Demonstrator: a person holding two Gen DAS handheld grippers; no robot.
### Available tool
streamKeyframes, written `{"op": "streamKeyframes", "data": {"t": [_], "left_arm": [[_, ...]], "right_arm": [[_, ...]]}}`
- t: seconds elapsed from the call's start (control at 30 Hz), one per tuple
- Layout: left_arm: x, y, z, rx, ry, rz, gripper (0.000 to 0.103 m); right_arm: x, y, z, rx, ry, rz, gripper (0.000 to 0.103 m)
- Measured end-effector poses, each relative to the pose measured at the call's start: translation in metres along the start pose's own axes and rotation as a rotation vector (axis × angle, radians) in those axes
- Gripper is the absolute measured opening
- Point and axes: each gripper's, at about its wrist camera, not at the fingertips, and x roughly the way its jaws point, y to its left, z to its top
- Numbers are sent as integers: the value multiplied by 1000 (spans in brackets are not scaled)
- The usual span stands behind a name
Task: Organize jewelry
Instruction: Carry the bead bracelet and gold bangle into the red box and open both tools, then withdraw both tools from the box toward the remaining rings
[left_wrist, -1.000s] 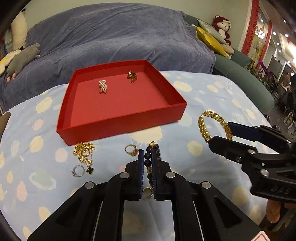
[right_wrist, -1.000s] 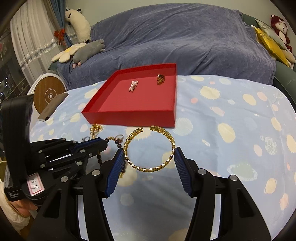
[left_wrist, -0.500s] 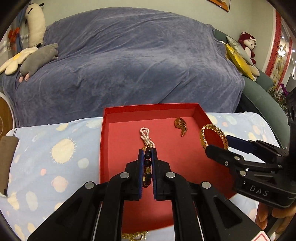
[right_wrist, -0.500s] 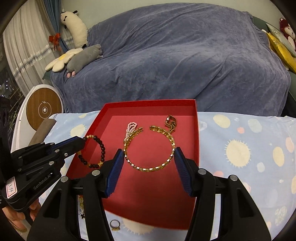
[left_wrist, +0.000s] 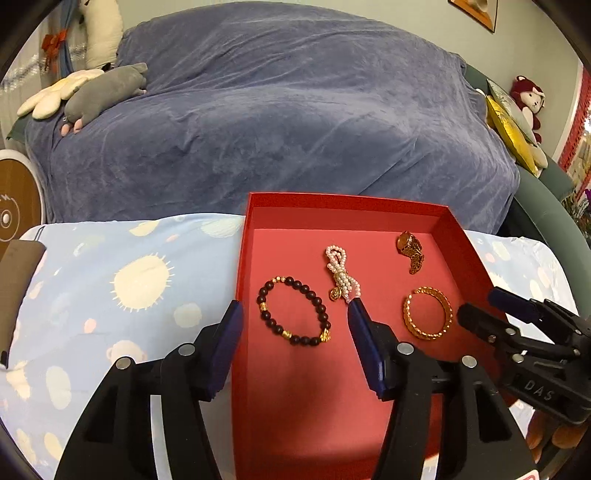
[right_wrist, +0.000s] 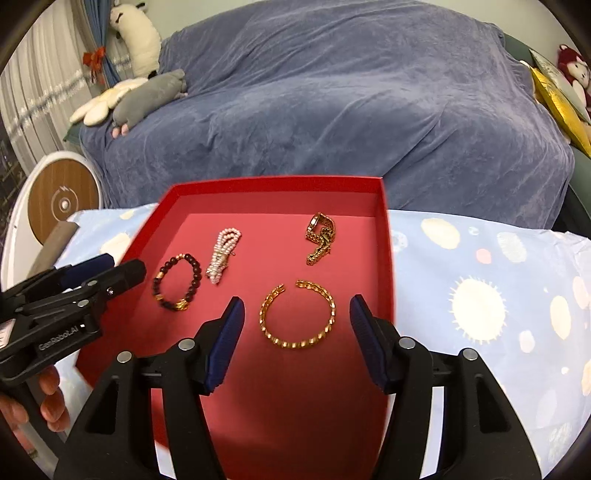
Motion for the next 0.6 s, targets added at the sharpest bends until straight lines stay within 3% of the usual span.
{"op": "streamKeyframes", "data": {"t": [0.3,0.6], "left_arm": [[-83,10,-58,10,-13,-3,62],[-109,17,-132,-19,25,22,64]], "right_arm": [[-92,8,-60,7,-13,50,62],[-112,45,-121,-4,26,93,62]]}}
